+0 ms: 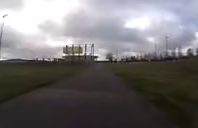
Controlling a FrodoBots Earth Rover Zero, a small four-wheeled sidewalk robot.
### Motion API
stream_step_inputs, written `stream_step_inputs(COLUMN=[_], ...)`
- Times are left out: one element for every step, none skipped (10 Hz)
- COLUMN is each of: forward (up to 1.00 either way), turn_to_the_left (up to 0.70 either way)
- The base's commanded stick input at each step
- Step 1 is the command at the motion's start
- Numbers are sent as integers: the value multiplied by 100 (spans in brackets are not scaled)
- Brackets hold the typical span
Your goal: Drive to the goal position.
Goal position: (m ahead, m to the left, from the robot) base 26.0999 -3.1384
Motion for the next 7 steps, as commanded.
stream_step_inputs(forward=[100,100,100,100,100,100,100], turn_to_the_left=[0,0,0,0,0,0,0])
